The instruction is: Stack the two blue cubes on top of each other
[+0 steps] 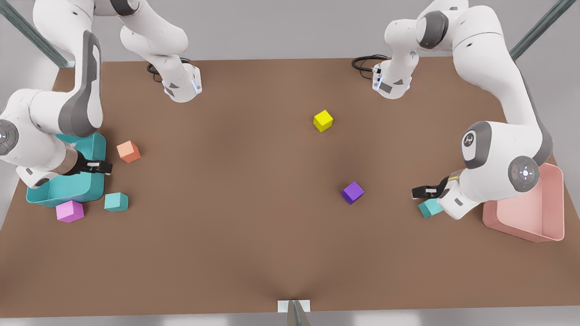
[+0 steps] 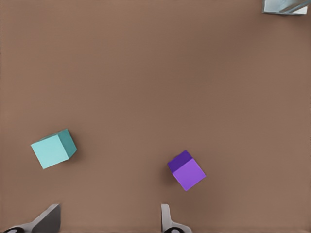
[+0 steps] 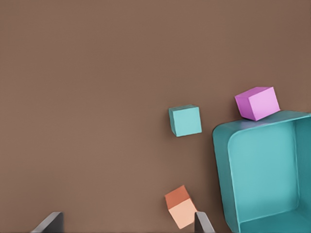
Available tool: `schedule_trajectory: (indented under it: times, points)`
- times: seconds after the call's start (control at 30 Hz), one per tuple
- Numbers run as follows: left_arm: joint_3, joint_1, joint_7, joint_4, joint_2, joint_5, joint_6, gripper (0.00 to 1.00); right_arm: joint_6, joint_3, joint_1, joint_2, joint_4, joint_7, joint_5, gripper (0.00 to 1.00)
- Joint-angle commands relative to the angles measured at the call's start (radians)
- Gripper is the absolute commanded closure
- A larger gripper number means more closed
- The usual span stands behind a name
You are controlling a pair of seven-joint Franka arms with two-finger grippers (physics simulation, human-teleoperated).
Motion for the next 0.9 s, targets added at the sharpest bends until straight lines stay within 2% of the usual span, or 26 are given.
schedule_trajectory:
  times: [0.0, 0.2, 0.37, 0.73, 0.87]
  points:
    - [0.0, -0.001, -0.038, 0.005, -0.003, -0.001, -0.028, 0.0, 0.094, 0.002, 0.006, 0.022, -0.002, -0.019, -0.001, 0.0]
    - [0.011, 0.042, -0.033, 0.025, -0.002, 0.068, -0.026, 0.0, 0.194, 0.002, -0.002, 0.076, -0.002, -0.085, -0.004, 0.0]
    - [0.007, 0.041, -0.027, 0.031, 0.003, 0.066, -0.022, 0.0, 0.18, 0.002, -0.091, 0.082, 0.002, -0.296, -0.003, 0.0]
    - [0.011, 0.097, -0.024, 0.025, 0.017, 0.025, -0.02, 0.0, 0.337, 0.002, -0.16, 0.234, 0.007, -0.385, 0.006, 0.0]
    - [0.008, 0.087, -0.027, 0.026, 0.015, 0.029, -0.023, 0.0, 0.337, 0.002, -0.183, 0.267, 0.005, -0.379, 0.008, 0.0]
